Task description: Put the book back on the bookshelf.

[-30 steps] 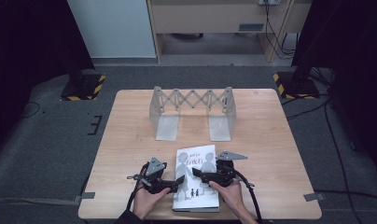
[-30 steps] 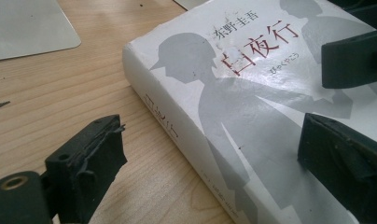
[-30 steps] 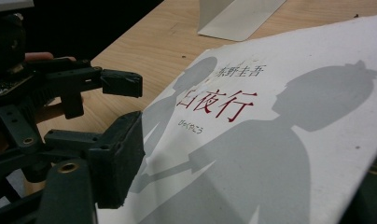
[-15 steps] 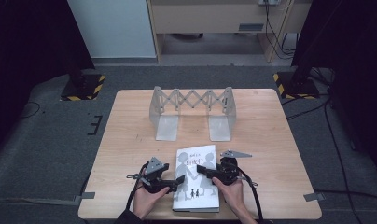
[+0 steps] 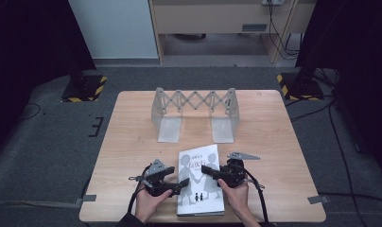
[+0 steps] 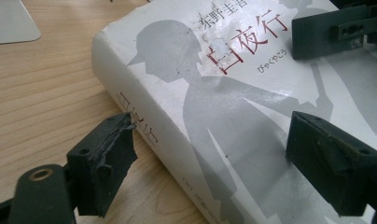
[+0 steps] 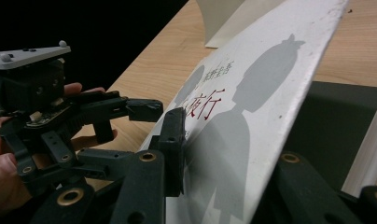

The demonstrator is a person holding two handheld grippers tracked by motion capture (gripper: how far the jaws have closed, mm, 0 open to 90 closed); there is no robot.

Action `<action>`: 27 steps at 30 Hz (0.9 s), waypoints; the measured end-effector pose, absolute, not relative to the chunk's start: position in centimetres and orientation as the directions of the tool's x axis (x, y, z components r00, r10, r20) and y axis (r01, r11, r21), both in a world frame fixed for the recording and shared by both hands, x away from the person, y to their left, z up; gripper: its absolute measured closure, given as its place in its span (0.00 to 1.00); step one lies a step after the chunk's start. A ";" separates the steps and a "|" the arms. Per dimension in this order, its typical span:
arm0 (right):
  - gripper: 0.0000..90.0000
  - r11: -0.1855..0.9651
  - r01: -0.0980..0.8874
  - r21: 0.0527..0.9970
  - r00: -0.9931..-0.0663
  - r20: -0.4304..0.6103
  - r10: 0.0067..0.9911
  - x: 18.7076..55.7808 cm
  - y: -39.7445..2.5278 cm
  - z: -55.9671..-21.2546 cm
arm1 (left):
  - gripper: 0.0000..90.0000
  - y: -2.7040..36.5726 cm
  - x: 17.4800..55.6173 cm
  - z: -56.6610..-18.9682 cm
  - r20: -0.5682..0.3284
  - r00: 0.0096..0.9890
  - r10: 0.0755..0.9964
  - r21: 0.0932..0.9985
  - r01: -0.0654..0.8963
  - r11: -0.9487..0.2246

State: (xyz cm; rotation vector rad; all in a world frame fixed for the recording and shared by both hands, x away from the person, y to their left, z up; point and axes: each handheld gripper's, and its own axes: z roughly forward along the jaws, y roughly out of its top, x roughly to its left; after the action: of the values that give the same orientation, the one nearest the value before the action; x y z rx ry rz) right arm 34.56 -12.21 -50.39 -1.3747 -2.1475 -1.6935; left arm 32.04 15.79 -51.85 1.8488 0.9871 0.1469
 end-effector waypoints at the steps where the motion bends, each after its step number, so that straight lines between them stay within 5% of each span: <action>1: 0.77 -0.015 0.671 0.741 -0.598 0.553 0.580 34.5 -12.3 -50.3 | 0.15 15.7 32.0 -51.8 -0.317 0.663 0.678 0.809 0.562 -0.171; 9: 0.81 -0.020 0.634 0.773 -0.643 0.540 0.543 34.1 -12.3 -49.7 | 0.00 15.5 32.2 -52.2 -0.380 0.671 0.637 0.802 0.582 -0.135; 27: 0.84 -0.033 0.600 0.799 -0.685 0.535 0.495 33.9 -12.8 -49.2 | 0.00 16.0 32.9 -53.3 -0.559 0.634 0.534 0.719 0.692 -0.068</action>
State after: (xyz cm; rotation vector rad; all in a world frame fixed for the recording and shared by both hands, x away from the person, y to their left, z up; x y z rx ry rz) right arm 33.89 -12.79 -49.16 -1.2056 -2.1209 -1.8373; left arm 32.90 16.04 -53.31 1.7308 1.0031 -0.1749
